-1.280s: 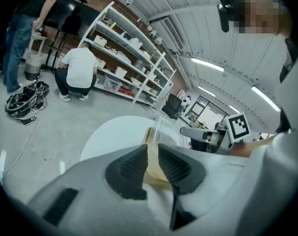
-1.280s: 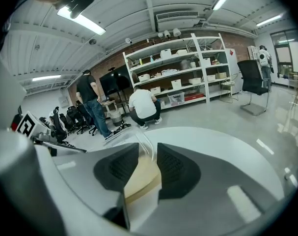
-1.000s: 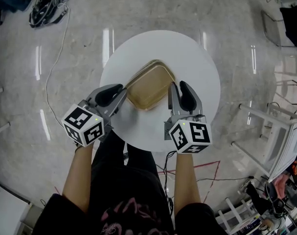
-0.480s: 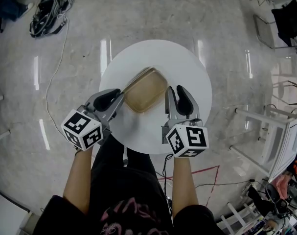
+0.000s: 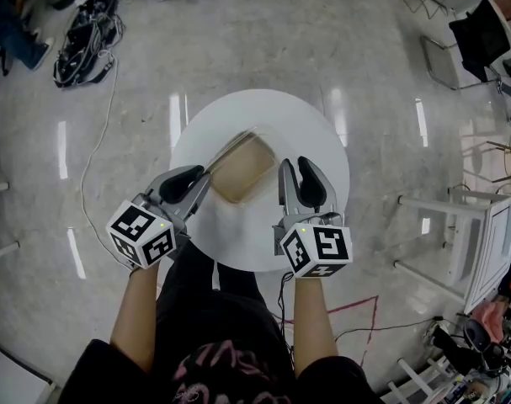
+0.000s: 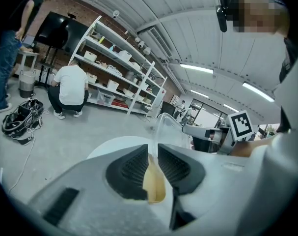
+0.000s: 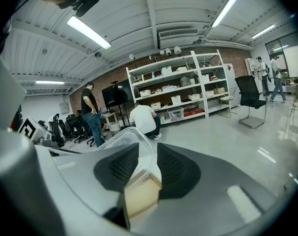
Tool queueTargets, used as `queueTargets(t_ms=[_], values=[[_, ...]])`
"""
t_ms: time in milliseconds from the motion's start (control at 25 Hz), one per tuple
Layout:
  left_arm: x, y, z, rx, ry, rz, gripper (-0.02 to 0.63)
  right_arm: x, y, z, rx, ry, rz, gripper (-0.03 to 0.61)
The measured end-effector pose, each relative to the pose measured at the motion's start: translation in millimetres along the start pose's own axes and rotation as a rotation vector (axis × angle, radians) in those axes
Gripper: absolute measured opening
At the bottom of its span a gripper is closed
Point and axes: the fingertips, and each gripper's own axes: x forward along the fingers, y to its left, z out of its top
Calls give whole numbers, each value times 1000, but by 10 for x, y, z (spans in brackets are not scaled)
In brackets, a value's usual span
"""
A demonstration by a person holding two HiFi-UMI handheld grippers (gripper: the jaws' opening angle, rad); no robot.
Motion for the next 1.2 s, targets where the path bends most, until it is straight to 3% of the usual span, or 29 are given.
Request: queueTargets(t_ms=[1200], values=[[-517, -908, 586, 144, -117, 7, 54, -902, 240, 805, -41, -165, 35, 126]])
